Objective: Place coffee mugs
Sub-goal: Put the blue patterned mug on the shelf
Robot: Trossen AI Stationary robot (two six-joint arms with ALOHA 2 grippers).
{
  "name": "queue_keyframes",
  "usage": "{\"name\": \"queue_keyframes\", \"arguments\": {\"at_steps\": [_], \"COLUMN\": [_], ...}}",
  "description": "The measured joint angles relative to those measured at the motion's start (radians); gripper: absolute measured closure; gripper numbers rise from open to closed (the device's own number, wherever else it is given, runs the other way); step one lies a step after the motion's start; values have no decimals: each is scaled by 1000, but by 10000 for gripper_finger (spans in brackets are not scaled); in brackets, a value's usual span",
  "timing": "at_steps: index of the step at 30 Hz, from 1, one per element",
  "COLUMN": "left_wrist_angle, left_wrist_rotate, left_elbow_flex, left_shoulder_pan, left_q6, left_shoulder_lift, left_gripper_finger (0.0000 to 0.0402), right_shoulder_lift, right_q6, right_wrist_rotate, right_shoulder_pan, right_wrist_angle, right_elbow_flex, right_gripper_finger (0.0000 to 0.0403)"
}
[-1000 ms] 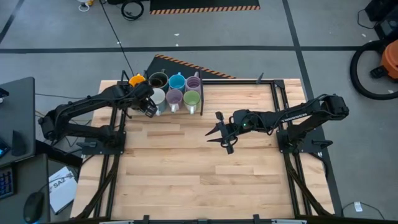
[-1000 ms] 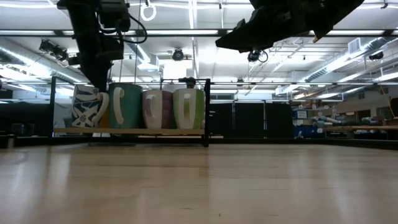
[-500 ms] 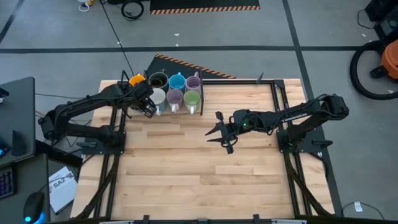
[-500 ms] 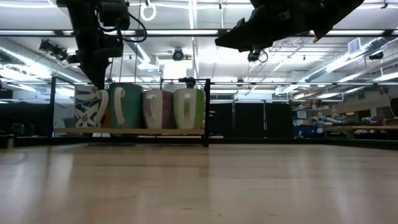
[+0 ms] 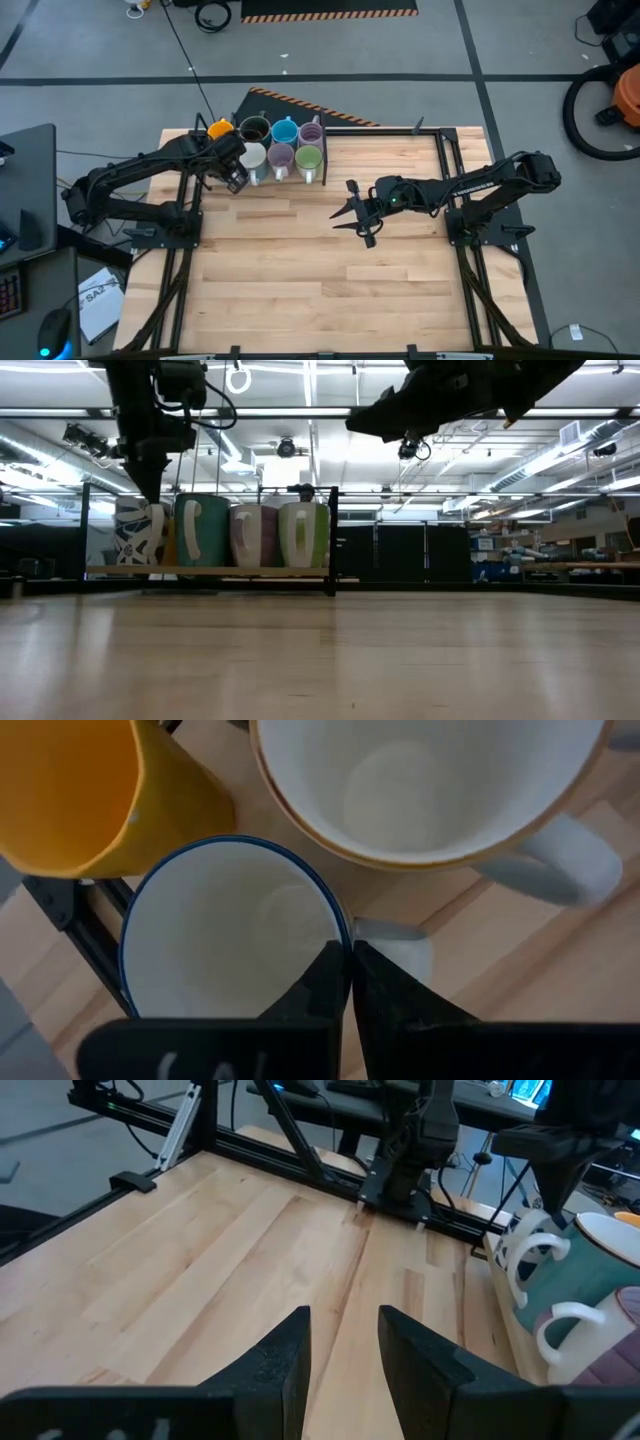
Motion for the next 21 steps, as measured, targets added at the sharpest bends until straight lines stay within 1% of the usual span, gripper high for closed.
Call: {"name": "queue_keyframes", "arguments": {"at_steps": [6,11,18,21], "left_wrist_angle": [-10,-15,-41,-62], "left_wrist_rotate": [23,32,32,25], "left_elbow_flex": [1,1,2,2], "left_shoulder_pan": [0,0,0,0], "left_q6": [105,222,333,357], "left_shoulder_lift": [-1,-1,-1,-1], "left_gripper_finger": [383,383,383,383], "right_shoulder_lift": [0,0,0,0], "right_q6": [0,0,0,0], "right_wrist_rotate": [0,0,-1,-6], "right_shoulder_pan": [0,0,2,2], "right_wrist_angle": [1,4,3,4], "right_elbow_flex": [0,0,0,0], "right_gripper_finger": [278,278,278,278]}}
